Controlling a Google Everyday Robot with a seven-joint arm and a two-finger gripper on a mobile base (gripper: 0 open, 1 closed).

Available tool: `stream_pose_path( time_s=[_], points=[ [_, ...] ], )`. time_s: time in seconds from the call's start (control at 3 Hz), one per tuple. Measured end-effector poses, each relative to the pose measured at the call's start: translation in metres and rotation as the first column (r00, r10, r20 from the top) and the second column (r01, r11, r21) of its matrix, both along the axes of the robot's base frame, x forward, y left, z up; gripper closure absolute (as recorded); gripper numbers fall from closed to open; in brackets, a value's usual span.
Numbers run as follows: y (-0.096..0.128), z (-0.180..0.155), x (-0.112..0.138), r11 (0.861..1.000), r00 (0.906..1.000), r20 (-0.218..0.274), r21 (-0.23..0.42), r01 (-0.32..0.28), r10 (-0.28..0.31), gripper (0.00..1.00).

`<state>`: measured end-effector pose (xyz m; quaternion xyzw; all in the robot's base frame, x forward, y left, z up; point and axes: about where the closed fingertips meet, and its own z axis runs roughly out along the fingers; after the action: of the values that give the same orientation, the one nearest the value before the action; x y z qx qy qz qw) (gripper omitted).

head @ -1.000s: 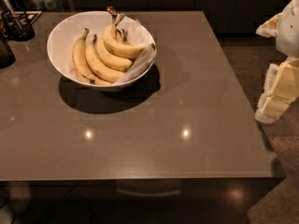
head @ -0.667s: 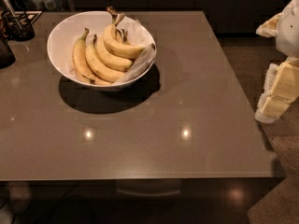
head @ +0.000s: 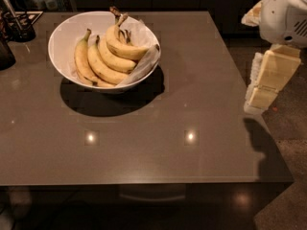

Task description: Pick banana from white bowl

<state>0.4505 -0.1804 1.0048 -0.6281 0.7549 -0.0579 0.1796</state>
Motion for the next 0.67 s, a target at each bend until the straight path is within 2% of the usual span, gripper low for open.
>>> stream_pose_path(
  time_s=[0.33,0.67],
  points=[
    [0.0311,0.0011,0.0078,0.996,0.9965,-0.019,-0.025,-0.082,0.082,0.0],
    [0.0335,0.0028,0.0092,0.996,0.9964,-0.008,-0.022,-0.085,0.084,0.0]
  ],
)
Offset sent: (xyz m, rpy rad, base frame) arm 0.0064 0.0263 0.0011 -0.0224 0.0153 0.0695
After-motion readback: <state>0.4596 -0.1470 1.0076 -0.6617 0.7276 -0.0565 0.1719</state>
